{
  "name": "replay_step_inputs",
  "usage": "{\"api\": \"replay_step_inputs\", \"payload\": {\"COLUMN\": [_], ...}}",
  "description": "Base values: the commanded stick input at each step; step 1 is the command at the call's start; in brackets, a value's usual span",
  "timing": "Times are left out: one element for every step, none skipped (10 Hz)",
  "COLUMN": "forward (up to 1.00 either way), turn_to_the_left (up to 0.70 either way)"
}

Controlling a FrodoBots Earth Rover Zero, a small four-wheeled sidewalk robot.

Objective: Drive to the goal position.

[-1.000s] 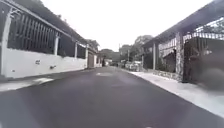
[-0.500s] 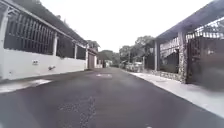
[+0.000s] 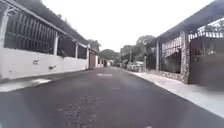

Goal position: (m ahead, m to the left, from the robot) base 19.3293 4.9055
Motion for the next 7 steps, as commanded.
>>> {"api": "replay_step_inputs", "payload": {"forward": [0.5, 0.5, 0.5, 0.5, 0.5, 0.5, 0.5], "turn_to_the_left": [-0.16, -0.09, -0.01, 0.0, 0.0, 0.0, 0.0]}}
